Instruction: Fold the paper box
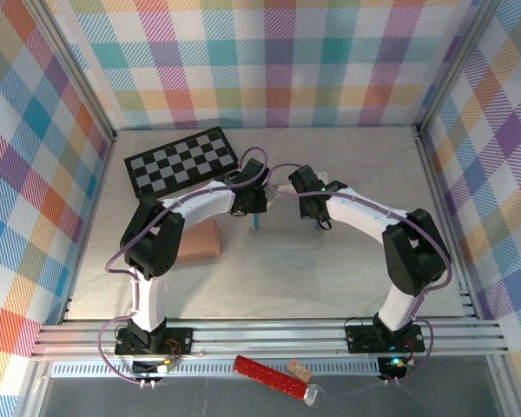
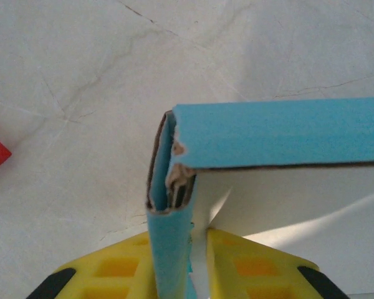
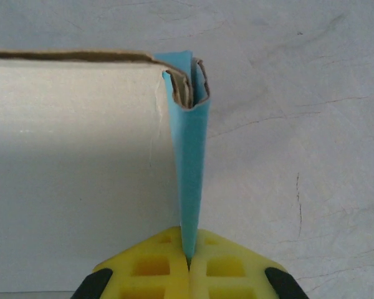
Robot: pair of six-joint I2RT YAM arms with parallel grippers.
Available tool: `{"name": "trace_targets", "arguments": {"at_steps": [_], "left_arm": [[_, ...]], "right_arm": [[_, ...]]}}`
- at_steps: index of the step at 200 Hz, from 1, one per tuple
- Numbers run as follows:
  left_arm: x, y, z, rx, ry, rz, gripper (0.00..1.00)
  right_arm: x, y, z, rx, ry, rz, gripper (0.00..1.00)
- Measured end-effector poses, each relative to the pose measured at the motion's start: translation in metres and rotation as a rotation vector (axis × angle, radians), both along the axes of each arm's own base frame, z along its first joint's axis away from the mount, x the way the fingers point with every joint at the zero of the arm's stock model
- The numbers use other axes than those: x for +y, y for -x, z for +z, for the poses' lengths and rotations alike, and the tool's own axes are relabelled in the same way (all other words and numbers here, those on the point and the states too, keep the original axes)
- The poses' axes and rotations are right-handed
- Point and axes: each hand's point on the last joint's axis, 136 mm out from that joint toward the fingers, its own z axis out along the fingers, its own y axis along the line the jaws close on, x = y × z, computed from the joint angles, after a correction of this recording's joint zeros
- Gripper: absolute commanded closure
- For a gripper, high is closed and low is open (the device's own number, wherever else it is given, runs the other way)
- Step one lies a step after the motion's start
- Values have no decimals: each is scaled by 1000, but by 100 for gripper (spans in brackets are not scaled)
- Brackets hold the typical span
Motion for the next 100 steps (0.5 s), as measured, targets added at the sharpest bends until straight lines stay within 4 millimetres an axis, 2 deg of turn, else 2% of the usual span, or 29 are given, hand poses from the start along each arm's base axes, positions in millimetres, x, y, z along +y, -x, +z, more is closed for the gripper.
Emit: {"name": "trace_targets", "arguments": {"at_steps": [29,51,100], "left_arm": [[3,0,-1,-3,-19,7,89],[4,0,-1,-3,-29,12,100],[4,3,0,-32,-100,60,100]], "right_arm": [[1,-1,0,1,-5,-3,100],[2,0,-1,6,-10,-3,100],[3,-2,-2,15,-17,-23,100]]}}
